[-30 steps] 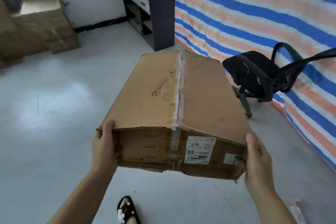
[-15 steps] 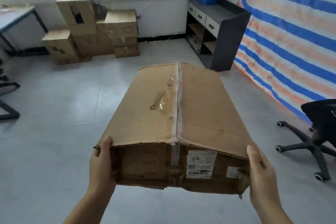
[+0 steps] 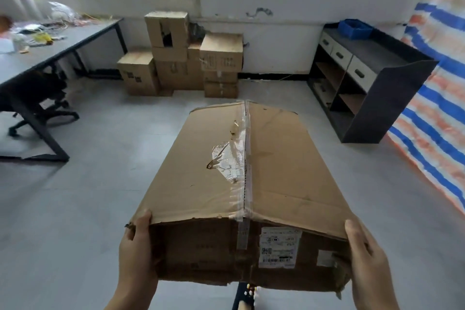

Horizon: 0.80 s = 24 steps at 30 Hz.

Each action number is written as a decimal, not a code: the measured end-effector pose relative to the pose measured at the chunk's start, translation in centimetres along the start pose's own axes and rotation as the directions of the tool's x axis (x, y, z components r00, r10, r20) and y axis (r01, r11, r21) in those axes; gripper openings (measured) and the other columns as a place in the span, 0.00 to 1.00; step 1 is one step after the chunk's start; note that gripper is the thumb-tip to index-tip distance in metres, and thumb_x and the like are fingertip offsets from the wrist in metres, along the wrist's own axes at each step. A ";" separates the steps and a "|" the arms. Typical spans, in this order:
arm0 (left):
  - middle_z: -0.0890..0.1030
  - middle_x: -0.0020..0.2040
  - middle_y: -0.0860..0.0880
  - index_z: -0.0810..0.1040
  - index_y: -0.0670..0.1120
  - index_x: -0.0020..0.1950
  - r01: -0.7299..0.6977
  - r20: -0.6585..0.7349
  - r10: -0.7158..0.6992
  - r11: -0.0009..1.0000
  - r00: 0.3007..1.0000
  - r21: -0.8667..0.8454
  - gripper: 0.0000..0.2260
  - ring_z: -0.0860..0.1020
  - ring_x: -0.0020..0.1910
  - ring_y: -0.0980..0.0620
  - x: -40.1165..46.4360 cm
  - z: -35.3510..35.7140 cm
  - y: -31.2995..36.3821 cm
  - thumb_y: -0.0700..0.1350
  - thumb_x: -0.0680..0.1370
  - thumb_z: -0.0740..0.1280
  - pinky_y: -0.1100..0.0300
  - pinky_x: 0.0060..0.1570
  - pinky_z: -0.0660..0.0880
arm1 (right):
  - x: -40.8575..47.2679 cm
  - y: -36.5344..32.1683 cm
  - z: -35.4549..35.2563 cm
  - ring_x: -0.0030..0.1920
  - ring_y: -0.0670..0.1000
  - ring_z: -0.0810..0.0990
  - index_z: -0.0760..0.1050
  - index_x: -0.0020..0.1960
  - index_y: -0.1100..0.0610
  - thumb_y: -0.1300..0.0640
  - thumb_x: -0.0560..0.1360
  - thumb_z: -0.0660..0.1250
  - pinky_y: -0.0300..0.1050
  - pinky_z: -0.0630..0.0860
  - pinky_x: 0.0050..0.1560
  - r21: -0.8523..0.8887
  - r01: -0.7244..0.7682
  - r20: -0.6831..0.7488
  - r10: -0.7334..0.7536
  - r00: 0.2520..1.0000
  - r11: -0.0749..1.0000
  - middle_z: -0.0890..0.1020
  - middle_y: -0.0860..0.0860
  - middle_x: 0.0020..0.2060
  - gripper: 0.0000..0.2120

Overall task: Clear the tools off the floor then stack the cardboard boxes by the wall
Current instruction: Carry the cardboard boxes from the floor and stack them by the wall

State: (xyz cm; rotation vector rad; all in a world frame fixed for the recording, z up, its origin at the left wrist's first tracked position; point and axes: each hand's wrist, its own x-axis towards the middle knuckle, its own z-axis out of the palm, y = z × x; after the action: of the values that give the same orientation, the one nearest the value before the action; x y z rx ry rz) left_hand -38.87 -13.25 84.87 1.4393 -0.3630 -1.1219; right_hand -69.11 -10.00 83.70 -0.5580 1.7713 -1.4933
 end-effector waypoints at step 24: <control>0.77 0.49 0.48 0.73 0.48 0.58 -0.063 -0.126 0.055 0.996 0.991 -0.061 0.13 0.75 0.47 0.48 48.1 33.9 14.6 0.55 0.79 0.61 0.51 0.44 0.73 | 46.6 -13.9 42.1 0.65 0.57 0.71 0.72 0.67 0.57 0.48 0.76 0.64 0.54 0.66 0.68 -0.107 0.113 0.099 -0.103 0.990 0.988 0.75 0.55 0.65 0.23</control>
State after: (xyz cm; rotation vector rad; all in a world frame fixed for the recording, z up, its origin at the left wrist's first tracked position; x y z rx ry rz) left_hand -36.70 -73.79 84.18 1.4239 -0.2775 -0.9829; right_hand -68.15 -74.34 83.08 -0.7794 1.7842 -1.4222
